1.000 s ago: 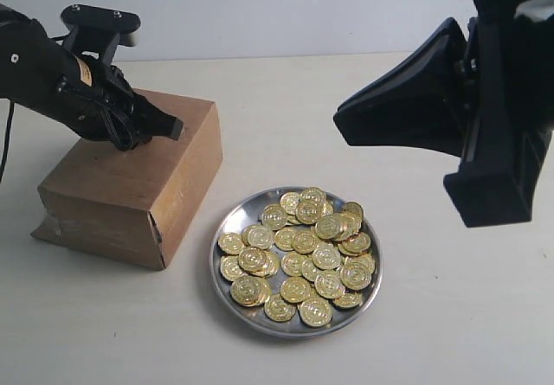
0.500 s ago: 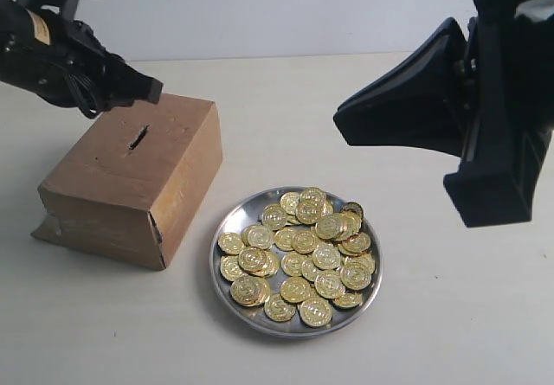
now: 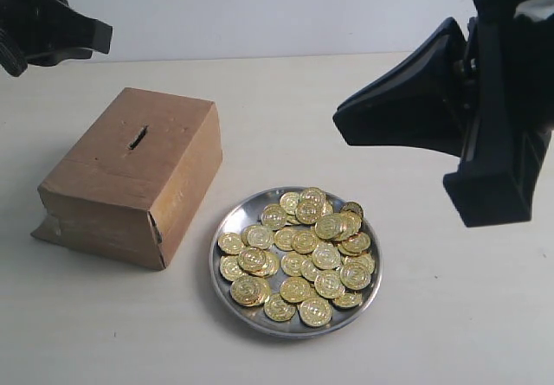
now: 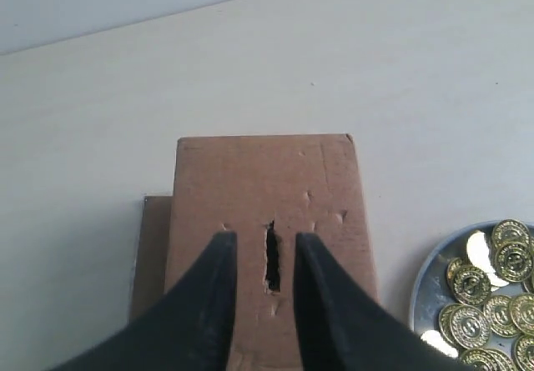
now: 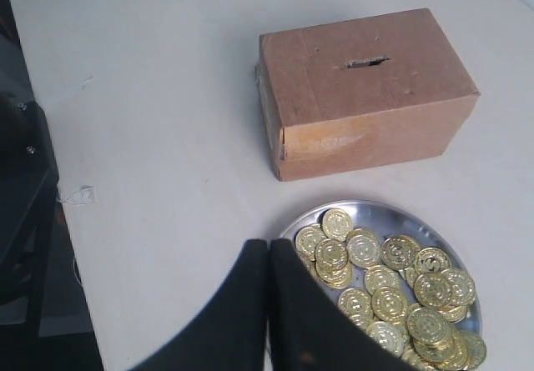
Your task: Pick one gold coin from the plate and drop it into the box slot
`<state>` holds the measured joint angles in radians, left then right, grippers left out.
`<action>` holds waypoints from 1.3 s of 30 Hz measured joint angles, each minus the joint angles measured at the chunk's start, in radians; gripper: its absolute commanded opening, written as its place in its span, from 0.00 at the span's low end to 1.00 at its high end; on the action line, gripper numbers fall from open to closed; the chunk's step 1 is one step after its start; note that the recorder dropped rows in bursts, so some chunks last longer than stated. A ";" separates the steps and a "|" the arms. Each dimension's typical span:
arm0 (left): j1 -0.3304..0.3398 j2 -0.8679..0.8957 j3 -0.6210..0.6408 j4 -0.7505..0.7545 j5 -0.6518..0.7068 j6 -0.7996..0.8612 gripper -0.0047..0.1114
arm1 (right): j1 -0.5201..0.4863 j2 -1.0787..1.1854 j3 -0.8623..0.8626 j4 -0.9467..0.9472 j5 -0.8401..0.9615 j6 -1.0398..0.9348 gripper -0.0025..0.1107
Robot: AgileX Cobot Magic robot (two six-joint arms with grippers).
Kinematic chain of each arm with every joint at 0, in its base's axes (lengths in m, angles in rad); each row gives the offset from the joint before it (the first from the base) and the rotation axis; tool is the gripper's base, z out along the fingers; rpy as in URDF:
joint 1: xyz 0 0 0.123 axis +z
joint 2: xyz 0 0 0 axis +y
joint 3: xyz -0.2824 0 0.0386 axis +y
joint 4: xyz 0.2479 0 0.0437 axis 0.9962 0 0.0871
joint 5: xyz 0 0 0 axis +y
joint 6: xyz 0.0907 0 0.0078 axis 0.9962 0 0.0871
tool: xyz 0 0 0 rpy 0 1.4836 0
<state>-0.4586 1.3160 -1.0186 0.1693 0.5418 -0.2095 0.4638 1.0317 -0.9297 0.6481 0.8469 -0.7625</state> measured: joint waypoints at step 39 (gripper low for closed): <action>0.372 -1.188 -0.004 0.000 0.006 0.000 0.26 | -0.433 -0.958 0.000 0.025 0.000 0.000 0.02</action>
<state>-0.0867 0.1276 -1.0225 0.1693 0.5480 -0.2095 0.0305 0.0739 -0.9297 0.6734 0.8466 -0.7625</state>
